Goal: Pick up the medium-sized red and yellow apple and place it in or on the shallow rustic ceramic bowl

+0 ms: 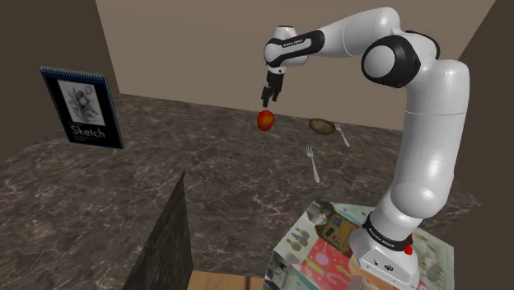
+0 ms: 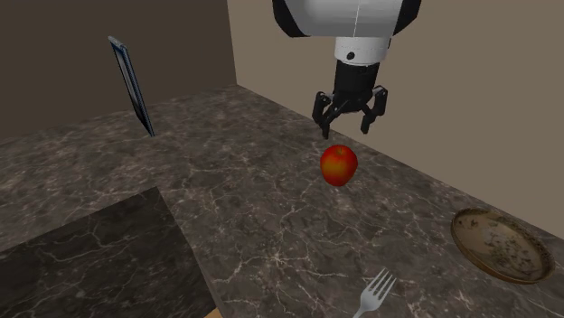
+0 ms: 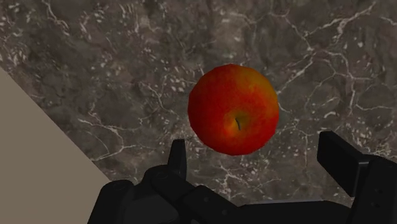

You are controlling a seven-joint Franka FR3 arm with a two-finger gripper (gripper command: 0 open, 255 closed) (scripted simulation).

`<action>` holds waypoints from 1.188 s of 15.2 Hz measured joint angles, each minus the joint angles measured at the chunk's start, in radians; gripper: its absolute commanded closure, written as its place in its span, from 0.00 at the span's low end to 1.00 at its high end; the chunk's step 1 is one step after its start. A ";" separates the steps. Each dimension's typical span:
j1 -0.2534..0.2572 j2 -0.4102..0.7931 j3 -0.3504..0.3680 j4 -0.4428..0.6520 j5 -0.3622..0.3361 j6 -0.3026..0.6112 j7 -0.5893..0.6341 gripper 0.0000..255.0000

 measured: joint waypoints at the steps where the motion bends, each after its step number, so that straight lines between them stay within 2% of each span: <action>1: 0.001 0.004 0.001 -0.009 0.001 0.014 0.001 0.00; 6: -0.002 0.033 0.003 -0.024 0.007 0.057 -0.004 0.00; 11: -0.002 0.035 0.003 -0.028 0.008 0.064 -0.004 0.00; 12: -0.002 0.035 0.003 -0.028 0.008 0.064 -0.004 1.00; 18: -0.002 0.035 0.003 -0.028 0.008 0.064 -0.004 1.00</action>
